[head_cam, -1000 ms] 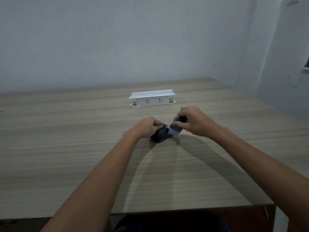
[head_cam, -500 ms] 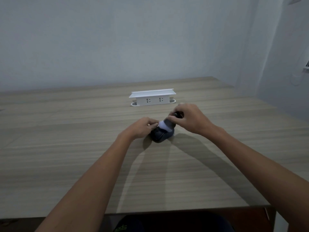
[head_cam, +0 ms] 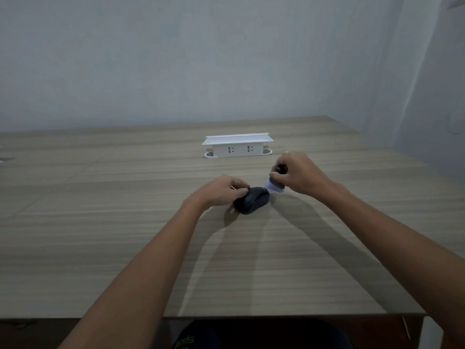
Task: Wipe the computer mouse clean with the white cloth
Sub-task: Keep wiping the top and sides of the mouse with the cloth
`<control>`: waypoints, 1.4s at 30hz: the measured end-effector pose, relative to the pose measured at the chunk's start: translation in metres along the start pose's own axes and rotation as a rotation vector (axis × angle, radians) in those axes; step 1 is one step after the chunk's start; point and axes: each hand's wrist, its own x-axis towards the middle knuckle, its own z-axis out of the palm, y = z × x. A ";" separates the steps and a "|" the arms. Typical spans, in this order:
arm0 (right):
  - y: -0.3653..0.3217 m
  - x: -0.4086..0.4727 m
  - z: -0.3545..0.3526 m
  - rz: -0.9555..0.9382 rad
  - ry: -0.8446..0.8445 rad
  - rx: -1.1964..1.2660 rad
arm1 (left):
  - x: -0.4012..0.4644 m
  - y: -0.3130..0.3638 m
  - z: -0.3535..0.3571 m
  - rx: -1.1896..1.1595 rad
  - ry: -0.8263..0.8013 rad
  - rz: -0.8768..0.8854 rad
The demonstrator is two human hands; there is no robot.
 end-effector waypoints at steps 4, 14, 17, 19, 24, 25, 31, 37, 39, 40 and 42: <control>-0.008 -0.006 -0.003 0.021 0.048 0.102 | 0.003 0.000 0.003 0.088 -0.040 0.020; 0.003 -0.008 -0.005 0.113 0.026 0.162 | 0.009 0.007 0.008 0.204 -0.021 0.015; 0.013 -0.011 -0.002 0.141 -0.039 0.082 | 0.013 0.011 0.005 0.263 -0.073 0.014; 0.021 -0.011 -0.004 0.173 -0.017 0.057 | 0.017 0.014 0.002 0.322 -0.114 0.010; 0.014 -0.015 -0.009 0.170 0.026 0.130 | 0.024 0.025 0.000 0.492 -0.187 0.004; 0.013 -0.016 -0.007 0.171 0.004 0.132 | 0.024 0.027 0.000 0.514 -0.195 0.015; 0.020 -0.018 -0.007 0.204 -0.035 0.091 | 0.017 0.013 0.000 0.484 -0.091 0.098; 0.009 -0.016 -0.004 0.184 -0.009 0.213 | 0.000 0.003 -0.010 0.342 0.099 0.011; 0.010 -0.017 -0.002 0.185 -0.049 0.192 | -0.002 0.001 -0.010 0.261 0.071 -0.054; 0.009 -0.017 -0.002 0.180 -0.068 0.159 | -0.002 0.000 -0.008 0.212 0.049 -0.084; 0.007 -0.016 -0.002 0.172 -0.053 0.135 | -0.002 -0.001 -0.001 0.138 0.035 -0.113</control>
